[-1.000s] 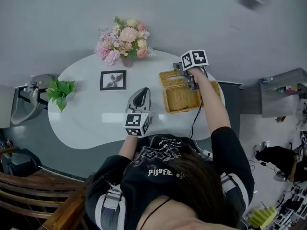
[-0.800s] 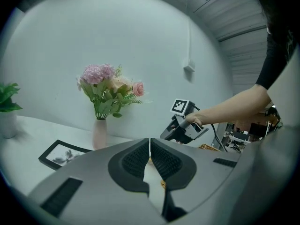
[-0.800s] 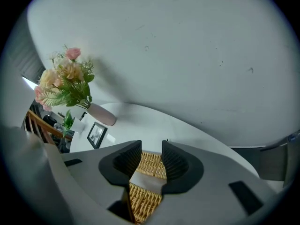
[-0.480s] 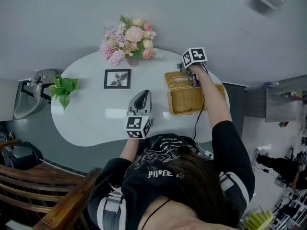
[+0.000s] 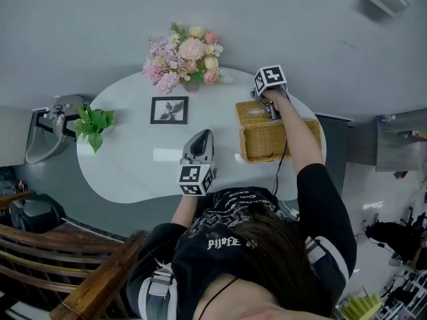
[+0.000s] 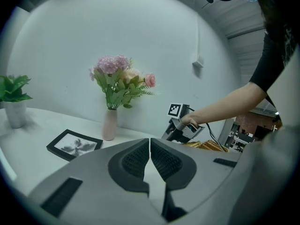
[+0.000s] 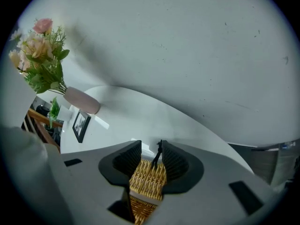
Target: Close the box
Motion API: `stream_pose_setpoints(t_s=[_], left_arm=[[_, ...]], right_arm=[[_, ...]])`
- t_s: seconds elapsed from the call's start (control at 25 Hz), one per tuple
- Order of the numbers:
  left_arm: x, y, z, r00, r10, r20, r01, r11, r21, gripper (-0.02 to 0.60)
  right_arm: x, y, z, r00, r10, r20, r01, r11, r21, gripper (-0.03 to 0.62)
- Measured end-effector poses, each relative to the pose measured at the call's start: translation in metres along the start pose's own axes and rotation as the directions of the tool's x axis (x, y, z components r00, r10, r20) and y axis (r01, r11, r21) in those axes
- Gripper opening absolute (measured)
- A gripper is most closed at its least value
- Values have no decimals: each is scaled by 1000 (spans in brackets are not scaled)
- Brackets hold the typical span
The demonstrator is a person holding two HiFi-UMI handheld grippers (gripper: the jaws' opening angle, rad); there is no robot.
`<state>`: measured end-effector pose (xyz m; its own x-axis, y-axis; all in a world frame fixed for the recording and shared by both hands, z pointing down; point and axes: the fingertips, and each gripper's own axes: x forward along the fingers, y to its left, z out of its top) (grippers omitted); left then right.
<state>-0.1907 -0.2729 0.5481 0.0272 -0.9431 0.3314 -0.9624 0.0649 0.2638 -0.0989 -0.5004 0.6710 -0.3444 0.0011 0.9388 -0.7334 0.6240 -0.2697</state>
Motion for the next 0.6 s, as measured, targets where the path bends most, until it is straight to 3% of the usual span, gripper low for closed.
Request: stream_pose_setpoints(t_s=[0.36, 0.6], left_arm=[[5, -3, -12, 999, -18, -30, 18, 1000, 5, 28], [5, 3, -10, 999, -14, -33, 15, 1000, 13, 28]], right_arm=[[17, -8, -5, 993, -35, -113, 39, 999, 27, 160], [18, -9, -8, 987, -63, -148, 63, 998, -6, 136]])
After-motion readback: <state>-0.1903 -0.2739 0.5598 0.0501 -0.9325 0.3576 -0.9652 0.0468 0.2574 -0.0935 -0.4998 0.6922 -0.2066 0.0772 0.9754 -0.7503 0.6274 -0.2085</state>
